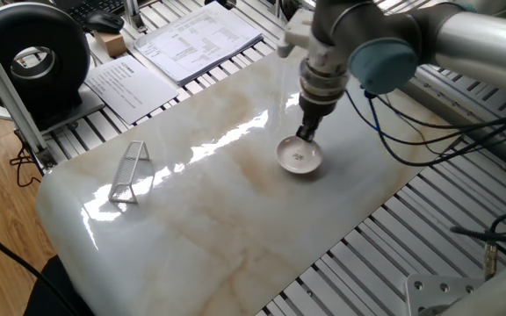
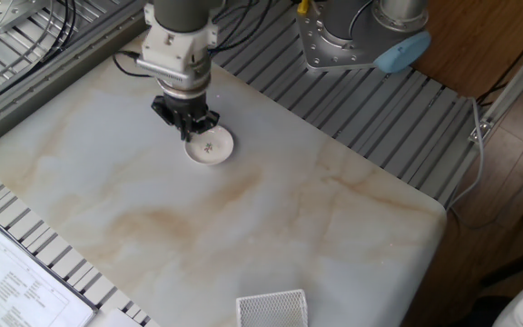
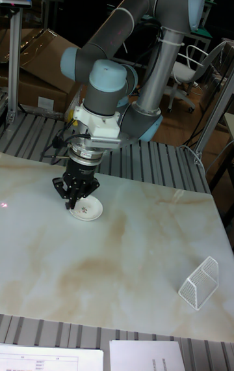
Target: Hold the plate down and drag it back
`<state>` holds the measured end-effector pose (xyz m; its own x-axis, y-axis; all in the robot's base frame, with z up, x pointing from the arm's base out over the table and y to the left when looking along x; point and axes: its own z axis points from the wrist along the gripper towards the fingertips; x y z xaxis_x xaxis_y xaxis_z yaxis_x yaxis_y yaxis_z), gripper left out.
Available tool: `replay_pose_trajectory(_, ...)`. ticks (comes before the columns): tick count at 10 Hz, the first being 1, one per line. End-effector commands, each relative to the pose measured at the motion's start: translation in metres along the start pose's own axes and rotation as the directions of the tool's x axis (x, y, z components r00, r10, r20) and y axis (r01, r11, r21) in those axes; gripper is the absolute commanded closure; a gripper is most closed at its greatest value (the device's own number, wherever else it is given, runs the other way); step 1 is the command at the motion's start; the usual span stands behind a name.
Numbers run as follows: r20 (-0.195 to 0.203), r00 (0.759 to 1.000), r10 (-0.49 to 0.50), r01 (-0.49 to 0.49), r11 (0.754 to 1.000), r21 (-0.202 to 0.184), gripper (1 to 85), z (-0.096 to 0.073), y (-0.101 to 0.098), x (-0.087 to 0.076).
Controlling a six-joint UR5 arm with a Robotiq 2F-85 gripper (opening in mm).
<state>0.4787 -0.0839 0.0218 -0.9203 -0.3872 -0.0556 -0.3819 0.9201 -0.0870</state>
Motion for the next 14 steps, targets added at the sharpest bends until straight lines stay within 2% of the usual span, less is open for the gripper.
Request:
replay_pose_trajectory(1,0.019,1.000,-0.004,0.004,1.000,-0.028,40.7,-0.002,0.000,0.002)
replay_pose_trajectory(3,0.026,0.999,-0.027,0.027,0.999,-0.023,40.0,-0.009,-0.001,0.005)
replay_pose_trajectory(5,0.019,0.999,-0.037,0.037,0.999,-0.004,43.3,-0.028,-0.003,0.019)
replay_pose_trajectory(6,0.019,0.999,-0.039,0.039,0.999,-0.012,45.0,-0.036,0.000,0.024)
replay_pose_trajectory(7,0.026,0.999,-0.023,0.024,0.999,-0.031,56.3,-0.036,0.005,0.022)
replay_pose_trajectory(8,0.038,0.999,0.014,-0.012,0.999,-0.052,84.7,-0.036,0.010,0.019)
replay_pose_trajectory(9,0.040,0.997,0.060,-0.057,0.996,-0.075,84.3,-0.037,0.016,0.017)
replay_pose_trajectory(11,0.005,0.996,0.089,-0.089,0.996,-0.029,84.7,-0.036,0.004,0.027)
replay_pose_trajectory(12,-0.012,0.999,0.052,-0.052,0.999,-0.014,84.7,-0.039,-0.008,0.040)
replay_pose_trajectory(13,-0.017,1.000,0.006,-0.006,1.000,-0.015,84.7,-0.041,-0.025,0.061)
replay_pose_trajectory(14,0.000,0.999,-0.043,0.043,0.999,0.023,84.7,-0.035,-0.049,0.084)
